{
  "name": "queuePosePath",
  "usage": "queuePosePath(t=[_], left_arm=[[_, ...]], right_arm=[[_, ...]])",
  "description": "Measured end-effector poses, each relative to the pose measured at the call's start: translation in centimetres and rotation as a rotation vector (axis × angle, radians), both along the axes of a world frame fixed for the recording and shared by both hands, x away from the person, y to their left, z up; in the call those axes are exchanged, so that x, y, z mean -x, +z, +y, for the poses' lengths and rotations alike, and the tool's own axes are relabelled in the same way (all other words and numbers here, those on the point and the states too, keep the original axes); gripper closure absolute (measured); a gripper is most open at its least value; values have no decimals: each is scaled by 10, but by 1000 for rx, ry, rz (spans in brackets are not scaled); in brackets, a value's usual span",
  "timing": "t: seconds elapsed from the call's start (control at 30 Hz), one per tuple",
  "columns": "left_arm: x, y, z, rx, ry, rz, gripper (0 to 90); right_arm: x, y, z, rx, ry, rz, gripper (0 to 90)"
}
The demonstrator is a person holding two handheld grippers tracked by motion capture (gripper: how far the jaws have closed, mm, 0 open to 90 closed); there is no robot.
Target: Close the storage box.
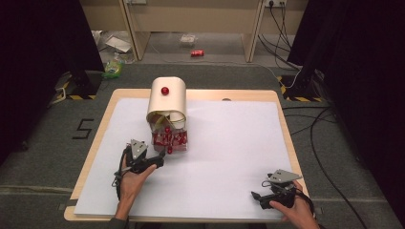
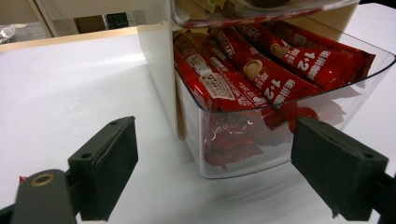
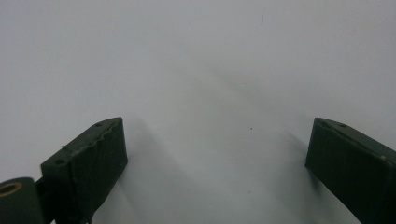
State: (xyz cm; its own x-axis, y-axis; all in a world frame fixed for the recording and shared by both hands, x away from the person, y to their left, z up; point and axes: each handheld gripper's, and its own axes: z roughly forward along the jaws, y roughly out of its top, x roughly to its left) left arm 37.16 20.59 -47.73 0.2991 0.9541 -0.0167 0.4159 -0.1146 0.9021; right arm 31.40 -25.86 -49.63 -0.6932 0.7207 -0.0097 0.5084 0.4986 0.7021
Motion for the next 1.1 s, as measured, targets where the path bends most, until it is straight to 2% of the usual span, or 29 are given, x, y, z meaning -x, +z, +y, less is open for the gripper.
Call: queuePosePath(t=[1.1], left_arm=[[-24,-2,2,15,6,-2,140]], right_arm=[[0,0,0,0,1,0,55]])
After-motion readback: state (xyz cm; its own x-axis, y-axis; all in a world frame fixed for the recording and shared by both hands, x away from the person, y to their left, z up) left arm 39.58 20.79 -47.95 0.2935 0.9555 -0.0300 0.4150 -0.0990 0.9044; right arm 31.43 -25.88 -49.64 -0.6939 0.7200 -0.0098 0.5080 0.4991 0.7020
